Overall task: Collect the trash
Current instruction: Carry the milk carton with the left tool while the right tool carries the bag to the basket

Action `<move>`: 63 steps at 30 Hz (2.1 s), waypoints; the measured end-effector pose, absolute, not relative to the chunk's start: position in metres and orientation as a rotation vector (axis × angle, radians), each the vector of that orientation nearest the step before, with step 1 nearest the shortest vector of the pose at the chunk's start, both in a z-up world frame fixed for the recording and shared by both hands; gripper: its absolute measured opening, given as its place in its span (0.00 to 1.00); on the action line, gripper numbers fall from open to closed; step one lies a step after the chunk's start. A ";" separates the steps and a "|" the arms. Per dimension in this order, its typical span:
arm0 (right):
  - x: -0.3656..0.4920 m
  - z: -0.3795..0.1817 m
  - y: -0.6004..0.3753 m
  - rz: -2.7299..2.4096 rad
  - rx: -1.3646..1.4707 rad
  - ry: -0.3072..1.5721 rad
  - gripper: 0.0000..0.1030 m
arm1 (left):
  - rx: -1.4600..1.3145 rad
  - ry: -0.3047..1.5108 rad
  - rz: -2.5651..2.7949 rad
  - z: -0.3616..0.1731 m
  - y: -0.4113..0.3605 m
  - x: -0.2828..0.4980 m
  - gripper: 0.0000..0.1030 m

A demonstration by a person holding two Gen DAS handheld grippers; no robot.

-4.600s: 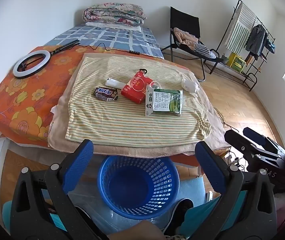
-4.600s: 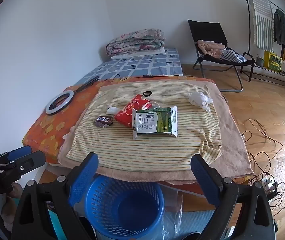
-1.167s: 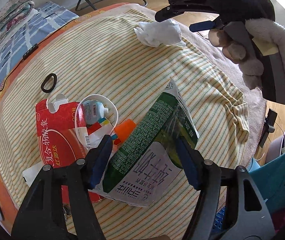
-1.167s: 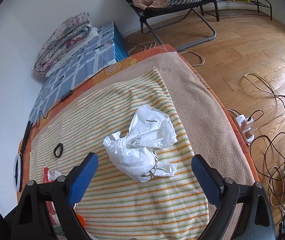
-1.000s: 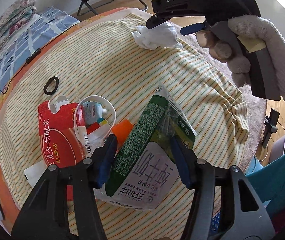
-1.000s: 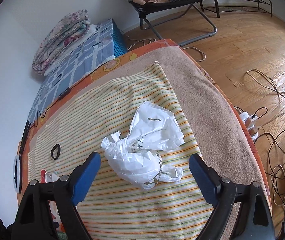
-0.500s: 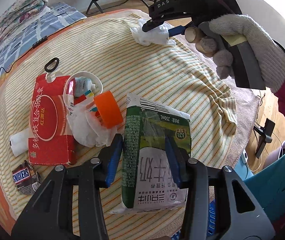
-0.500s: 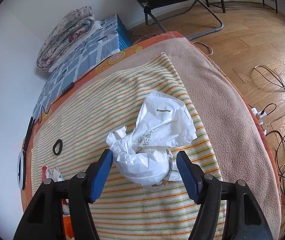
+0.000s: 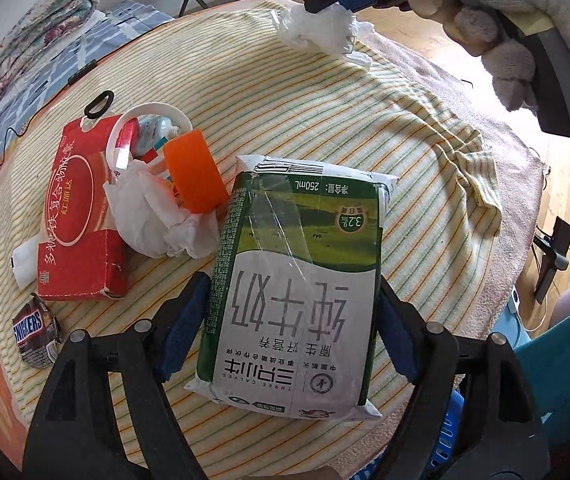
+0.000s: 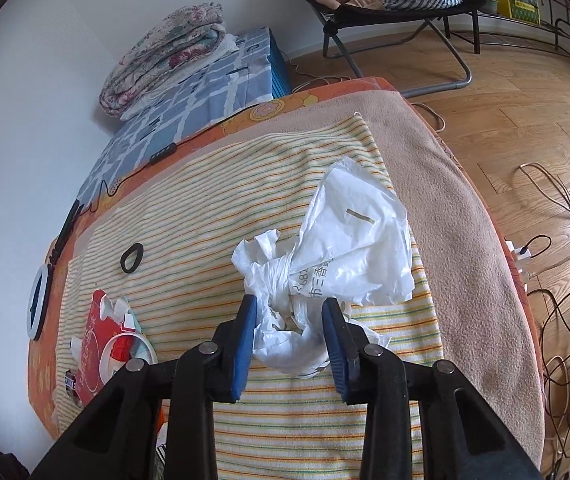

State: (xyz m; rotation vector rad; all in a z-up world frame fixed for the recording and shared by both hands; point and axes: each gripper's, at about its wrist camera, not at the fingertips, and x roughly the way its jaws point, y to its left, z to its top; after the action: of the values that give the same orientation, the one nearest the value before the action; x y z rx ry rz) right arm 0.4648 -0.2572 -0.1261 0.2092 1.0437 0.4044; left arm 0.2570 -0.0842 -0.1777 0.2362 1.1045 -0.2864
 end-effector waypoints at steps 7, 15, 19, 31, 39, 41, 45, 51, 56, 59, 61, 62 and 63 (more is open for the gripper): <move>0.449 -0.122 -0.260 0.446 0.193 1.035 0.11 | 0.157 1.076 -0.271 -0.175 -0.075 0.251 0.78; 0.452 -0.135 -0.256 0.432 0.099 1.044 0.65 | 0.088 1.073 -0.262 -0.171 -0.067 0.241 0.78; 0.454 -0.145 -0.247 0.439 0.060 1.071 0.65 | 0.051 1.067 -0.252 -0.166 -0.063 0.236 0.78; 0.439 -0.134 -0.250 0.490 0.055 1.036 0.04 | 0.011 1.034 -0.229 -0.148 -0.056 0.213 0.77; 0.437 -0.144 -0.233 0.497 -0.014 1.079 0.71 | -0.020 1.013 -0.204 -0.136 -0.045 0.197 0.77; 0.439 -0.151 -0.224 0.456 -0.079 1.083 0.68 | -0.040 1.013 -0.195 -0.134 -0.040 0.194 0.77; 0.442 -0.157 -0.223 0.432 -0.092 1.081 0.42 | -0.053 1.000 -0.182 -0.129 -0.033 0.188 0.77; 0.426 -0.135 -0.234 0.468 -0.050 1.036 0.36 | -0.055 0.965 -0.153 -0.112 -0.026 0.174 0.77; 0.392 -0.100 -0.237 0.531 -0.045 0.981 0.36 | -0.055 0.940 -0.122 -0.097 -0.020 0.150 0.78; 0.361 -0.080 -0.238 0.586 -0.029 0.966 0.36 | -0.066 0.941 -0.103 -0.092 -0.015 0.132 0.78; 0.339 -0.070 -0.238 0.613 -0.034 0.961 0.36 | -0.072 0.939 -0.089 -0.088 -0.011 0.119 0.78; 0.326 -0.066 -0.237 0.626 -0.039 0.956 0.36 | -0.073 0.937 -0.079 -0.086 -0.009 0.112 0.78; 0.315 -0.063 -0.237 0.639 -0.044 0.952 0.36 | -0.077 0.936 -0.067 -0.085 -0.007 0.106 0.78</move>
State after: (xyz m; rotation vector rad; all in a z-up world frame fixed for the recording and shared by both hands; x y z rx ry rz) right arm 0.3147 -0.2366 -0.0626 -0.0444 0.9525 0.6392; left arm 0.1057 -0.0065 -0.0848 -0.0772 0.9363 -0.0674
